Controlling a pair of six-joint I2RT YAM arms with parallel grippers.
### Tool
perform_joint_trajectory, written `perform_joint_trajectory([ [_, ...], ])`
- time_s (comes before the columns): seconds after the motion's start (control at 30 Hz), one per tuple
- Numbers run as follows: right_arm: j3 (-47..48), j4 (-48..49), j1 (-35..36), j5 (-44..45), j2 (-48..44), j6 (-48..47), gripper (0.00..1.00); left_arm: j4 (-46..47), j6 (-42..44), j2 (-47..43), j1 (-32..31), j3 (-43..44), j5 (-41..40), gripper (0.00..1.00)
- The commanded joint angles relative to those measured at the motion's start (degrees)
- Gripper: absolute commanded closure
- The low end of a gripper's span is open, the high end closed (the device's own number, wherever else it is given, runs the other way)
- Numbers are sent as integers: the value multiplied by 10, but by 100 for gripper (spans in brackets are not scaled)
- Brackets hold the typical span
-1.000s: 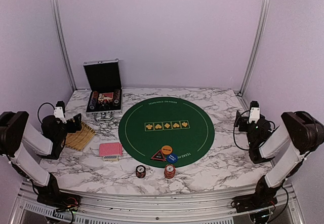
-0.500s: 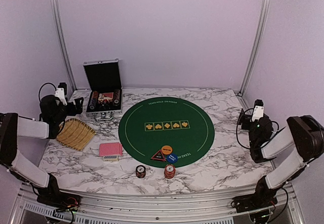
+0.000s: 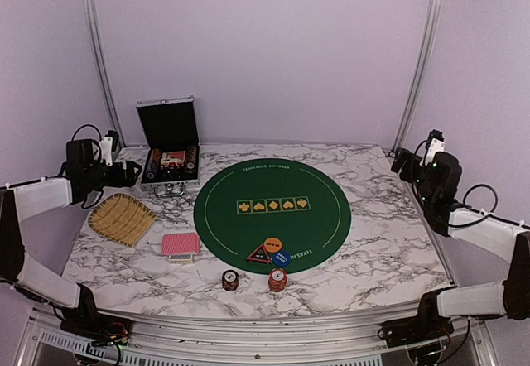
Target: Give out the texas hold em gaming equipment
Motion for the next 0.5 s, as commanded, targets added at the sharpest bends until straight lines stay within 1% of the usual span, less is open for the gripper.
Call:
perform_joint_trajectory([
  [0.0, 67, -152, 11, -189, 9, 52, 1, -186, 78, -41, 2, 46, 14, 1],
  [0.07, 114, -214, 50, -199, 26, 28, 1, -228, 97, -57, 2, 58, 14, 1],
  [0.1, 133, -255, 78, -187, 34, 15, 2, -246, 104, -61, 2, 63, 16, 1],
  [0.2, 164, -316, 166, -148, 52, -1, 5, -295, 117, -75, 2, 76, 23, 1],
  [0.27, 173, -336, 237, -119, 66, -2, 6, -323, 125, -81, 2, 88, 35, 1],
  [0.33, 180, -353, 289, -99, 85, 0, 8, -348, 133, -85, 1, 97, 48, 1],
  [0.47, 214, -391, 373, -111, 151, 2, 15, -394, 155, -86, -1, 112, 67, 1],
])
